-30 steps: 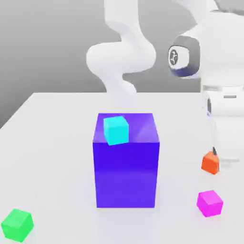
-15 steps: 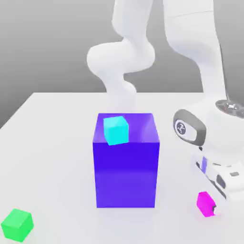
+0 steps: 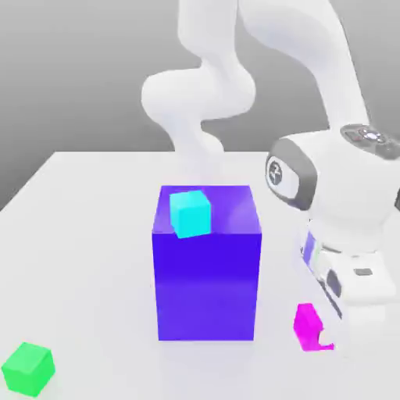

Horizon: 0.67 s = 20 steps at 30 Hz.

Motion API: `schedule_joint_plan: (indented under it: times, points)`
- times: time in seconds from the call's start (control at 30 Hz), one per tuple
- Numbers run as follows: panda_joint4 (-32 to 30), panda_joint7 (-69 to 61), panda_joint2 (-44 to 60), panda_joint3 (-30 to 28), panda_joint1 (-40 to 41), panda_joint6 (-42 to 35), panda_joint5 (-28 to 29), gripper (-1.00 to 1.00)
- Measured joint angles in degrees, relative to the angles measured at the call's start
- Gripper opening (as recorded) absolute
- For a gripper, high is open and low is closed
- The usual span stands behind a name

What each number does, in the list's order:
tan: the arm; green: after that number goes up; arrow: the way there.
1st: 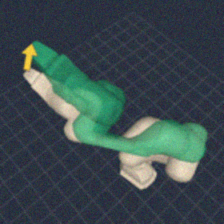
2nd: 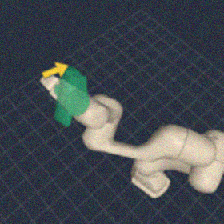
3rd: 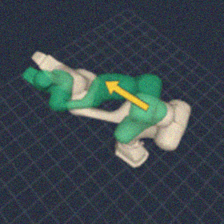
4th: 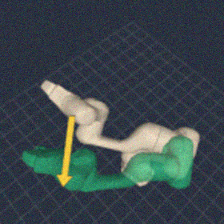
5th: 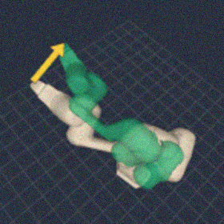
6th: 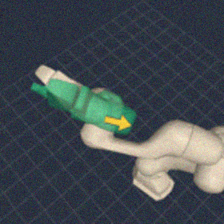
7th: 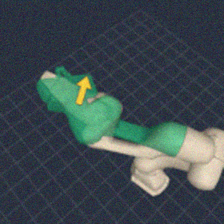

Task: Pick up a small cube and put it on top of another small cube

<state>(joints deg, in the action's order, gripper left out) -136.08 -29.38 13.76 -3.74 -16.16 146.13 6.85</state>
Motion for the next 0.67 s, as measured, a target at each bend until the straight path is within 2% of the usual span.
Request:
schedule_joint_plan:
  times: [0.37, 0.43, 0.53, 0.57, 0.67]
  points:
    - [2.73, -21.73, -0.28, -10.97, 19.82, -1.41, -9.43, -1.00]
    - [3.19, -26.72, 0.84, -12.30, 24.14, -0.16, -12.38, -1.00]
    - [4.40, -32.53, 6.98, -10.87, 29.54, 5.07, -17.37, -1.00]
    - [4.56, -33.29, 8.40, -10.31, 30.29, 6.33, -18.21, 1.00]
    - [4.56, -33.29, 8.40, -10.31, 30.29, 6.33, -18.21, 1.00]
